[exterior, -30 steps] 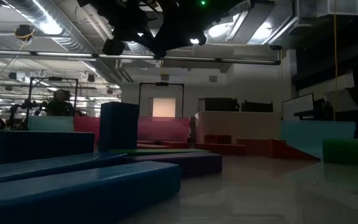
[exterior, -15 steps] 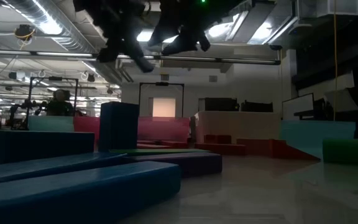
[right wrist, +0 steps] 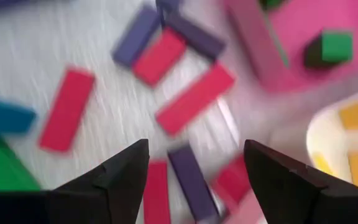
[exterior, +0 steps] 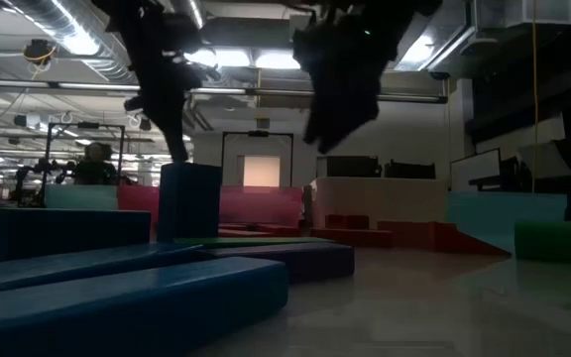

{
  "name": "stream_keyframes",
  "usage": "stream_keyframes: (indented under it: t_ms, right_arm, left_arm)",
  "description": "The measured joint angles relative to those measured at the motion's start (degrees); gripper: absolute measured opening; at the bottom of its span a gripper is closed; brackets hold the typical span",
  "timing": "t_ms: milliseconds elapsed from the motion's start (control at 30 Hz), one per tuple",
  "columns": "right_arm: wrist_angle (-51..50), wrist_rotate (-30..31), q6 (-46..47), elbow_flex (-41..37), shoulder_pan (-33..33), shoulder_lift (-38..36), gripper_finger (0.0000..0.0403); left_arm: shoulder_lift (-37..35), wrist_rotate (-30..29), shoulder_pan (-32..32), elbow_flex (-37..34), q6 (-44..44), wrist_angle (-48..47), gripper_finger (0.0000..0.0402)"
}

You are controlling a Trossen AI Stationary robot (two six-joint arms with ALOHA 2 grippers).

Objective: Sort blocks
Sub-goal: Put the blue block into the left pink bin, then put the red block into the left green bin

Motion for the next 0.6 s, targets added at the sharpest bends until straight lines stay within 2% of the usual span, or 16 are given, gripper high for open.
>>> stream_keyframes:
  t_ms: [267,600]
  right_arm:
    - [-0.5,-5.6,0.0,0.0,0.0,3.4,0.0257]
    - [-1.4,-9.6,0.0,0.0,0.0,5.7,0.0257]
  left_arm:
    - [0.4,-0.1,0.9,-6.7,6.5,5.8,0.0065]
    - [0.8,-0.3,0.9,-8.6,9.1,6.5,0.0151]
